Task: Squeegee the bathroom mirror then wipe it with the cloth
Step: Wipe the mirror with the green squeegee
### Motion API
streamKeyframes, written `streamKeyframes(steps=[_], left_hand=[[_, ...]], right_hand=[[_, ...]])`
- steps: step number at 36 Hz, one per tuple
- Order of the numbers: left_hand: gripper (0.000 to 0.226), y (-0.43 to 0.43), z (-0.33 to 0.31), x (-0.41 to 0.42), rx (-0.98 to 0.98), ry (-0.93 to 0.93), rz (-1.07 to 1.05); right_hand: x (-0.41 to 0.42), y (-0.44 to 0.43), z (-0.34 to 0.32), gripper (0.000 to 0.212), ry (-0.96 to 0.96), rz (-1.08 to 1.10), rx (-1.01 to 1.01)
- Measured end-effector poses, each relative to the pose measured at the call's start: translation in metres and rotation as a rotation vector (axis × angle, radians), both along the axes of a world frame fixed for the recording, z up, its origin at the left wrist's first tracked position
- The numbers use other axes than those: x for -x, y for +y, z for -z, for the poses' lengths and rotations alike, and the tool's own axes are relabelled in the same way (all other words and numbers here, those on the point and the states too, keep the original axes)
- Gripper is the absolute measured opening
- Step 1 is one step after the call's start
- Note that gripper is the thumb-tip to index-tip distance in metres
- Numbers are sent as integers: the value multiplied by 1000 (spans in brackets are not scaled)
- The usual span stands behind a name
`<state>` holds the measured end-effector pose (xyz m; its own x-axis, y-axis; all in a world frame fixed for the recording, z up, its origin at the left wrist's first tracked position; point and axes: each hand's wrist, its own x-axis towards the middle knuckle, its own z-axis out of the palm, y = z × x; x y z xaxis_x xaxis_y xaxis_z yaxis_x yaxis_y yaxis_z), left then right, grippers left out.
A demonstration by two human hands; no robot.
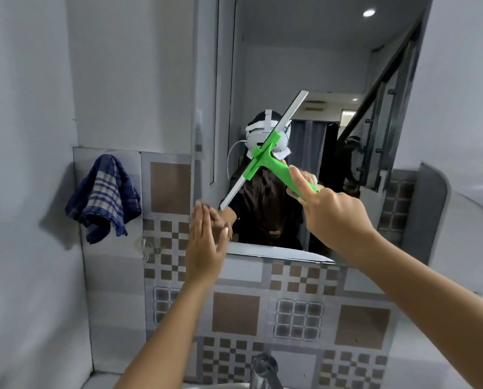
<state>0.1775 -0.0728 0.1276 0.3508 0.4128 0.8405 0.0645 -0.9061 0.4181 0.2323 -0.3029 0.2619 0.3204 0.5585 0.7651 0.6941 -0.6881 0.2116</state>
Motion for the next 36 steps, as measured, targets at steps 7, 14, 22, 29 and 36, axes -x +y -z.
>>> streamKeyframes(steps=[7, 14, 22, 29, 36], left_hand=[[63, 25, -61, 7, -184, 5, -72], [63, 21, -219, -43, -451, 9, -60], [66, 29, -247, -33, -501, -15, -113], [64, 37, -250, -27, -509, -46, -129], [66, 38, -250, -24, -533, -22, -78]], right_hand=[[3, -18, 13, 73, 4, 55, 41], [-5, -66, 9, 75, 70, 165, -91], [-9, -73, 30, 70, 201, 107, -164], [-13, -64, 42, 72, 306, 124, -293], [1, -44, 66, 67, 394, 131, -432]])
